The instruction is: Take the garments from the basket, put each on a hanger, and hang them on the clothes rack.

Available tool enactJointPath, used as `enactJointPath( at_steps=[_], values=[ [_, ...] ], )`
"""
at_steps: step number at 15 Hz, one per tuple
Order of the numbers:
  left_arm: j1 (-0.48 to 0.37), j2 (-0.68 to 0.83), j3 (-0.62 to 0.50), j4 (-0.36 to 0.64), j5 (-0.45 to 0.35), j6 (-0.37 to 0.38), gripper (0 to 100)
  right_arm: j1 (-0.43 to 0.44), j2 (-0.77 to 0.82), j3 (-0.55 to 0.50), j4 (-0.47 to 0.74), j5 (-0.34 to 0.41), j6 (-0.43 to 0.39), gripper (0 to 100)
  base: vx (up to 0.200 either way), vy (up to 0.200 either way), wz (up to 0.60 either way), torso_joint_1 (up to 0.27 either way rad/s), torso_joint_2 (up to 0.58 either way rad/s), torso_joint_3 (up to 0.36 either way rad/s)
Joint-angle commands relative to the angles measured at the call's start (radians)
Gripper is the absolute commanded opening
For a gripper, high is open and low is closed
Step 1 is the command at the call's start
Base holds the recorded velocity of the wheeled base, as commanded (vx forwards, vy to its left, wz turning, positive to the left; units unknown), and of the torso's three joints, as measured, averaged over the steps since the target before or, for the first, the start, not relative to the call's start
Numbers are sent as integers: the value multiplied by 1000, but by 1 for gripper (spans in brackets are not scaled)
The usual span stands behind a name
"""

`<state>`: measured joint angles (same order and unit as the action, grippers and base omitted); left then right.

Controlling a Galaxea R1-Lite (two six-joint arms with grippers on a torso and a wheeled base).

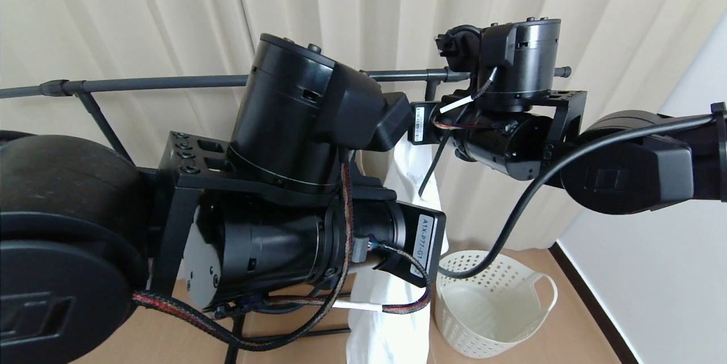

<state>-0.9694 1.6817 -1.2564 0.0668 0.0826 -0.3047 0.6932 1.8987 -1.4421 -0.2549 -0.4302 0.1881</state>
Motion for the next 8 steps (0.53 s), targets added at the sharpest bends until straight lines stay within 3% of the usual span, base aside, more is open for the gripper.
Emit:
enactJointPath(
  at_steps=[1,4,8],
  values=[
    [27,-10,20,4,34,2,0,-17,-36,17,3,-9,-1,0,0,0,0,0,0,0],
    [123,-36,60,2,43,47,0,-60,-113,94,6,-18,-7,0,0,0,0,0,0,0],
    [230,30,3,-50,152,141,0,-73,-222,236,-1,-36,-6,0,0,0,0,0,0,0]
  ],
)
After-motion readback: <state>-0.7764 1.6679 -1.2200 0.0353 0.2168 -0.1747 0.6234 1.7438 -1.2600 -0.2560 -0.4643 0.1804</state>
